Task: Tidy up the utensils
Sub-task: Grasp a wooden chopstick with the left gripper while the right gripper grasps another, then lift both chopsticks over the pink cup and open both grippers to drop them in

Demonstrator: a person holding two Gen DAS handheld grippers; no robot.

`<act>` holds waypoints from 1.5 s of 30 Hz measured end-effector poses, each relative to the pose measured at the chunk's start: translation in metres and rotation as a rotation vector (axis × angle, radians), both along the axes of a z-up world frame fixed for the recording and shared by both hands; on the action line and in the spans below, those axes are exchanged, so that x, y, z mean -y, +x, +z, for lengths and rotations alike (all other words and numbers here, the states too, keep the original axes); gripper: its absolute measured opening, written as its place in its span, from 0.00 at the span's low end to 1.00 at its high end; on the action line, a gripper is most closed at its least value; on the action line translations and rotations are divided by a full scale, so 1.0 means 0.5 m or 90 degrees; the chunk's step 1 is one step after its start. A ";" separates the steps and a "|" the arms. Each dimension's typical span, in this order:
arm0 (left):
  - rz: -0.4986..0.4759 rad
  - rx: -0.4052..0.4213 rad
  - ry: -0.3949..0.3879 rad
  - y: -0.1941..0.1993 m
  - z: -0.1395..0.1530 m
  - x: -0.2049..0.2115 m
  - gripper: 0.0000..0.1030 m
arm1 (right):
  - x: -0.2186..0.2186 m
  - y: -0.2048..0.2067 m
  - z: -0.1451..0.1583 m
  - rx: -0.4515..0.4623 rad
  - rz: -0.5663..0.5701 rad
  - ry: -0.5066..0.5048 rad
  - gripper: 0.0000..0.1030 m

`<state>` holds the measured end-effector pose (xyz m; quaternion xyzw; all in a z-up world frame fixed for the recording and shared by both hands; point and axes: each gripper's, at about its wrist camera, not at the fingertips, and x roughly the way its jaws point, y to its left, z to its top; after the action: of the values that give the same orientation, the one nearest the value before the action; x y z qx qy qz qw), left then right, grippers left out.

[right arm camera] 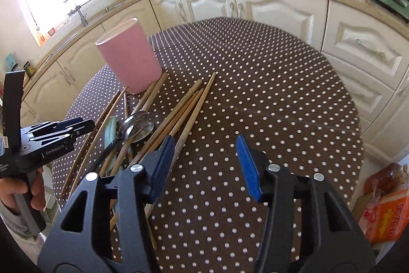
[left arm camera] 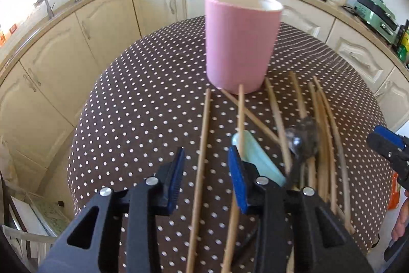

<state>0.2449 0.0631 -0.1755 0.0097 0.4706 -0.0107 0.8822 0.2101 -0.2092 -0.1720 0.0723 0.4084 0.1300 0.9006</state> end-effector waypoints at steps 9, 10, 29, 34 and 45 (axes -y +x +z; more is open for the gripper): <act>0.002 -0.041 0.020 0.040 -0.033 -0.010 0.23 | -0.025 0.040 -0.036 -0.055 0.012 -0.006 0.48; 0.003 -0.042 0.020 0.047 -0.032 -0.017 0.18 | -0.030 0.046 -0.041 -0.060 0.013 -0.012 0.48; 0.023 0.044 -0.055 0.013 0.035 -0.022 0.05 | -0.102 0.135 -0.046 -0.144 0.114 -0.189 0.16; 0.009 0.106 -0.111 -0.022 0.077 -0.019 0.05 | -0.071 0.161 -0.044 -0.157 0.119 -0.167 0.07; 0.007 0.284 -0.184 -0.076 0.158 -0.012 0.05 | 0.018 0.144 0.023 -0.051 0.089 -0.030 0.07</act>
<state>0.2068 0.0690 -0.0966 -0.1167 0.2583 -0.0707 0.9564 0.2819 -0.2183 -0.1605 0.0277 0.4513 0.1801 0.8736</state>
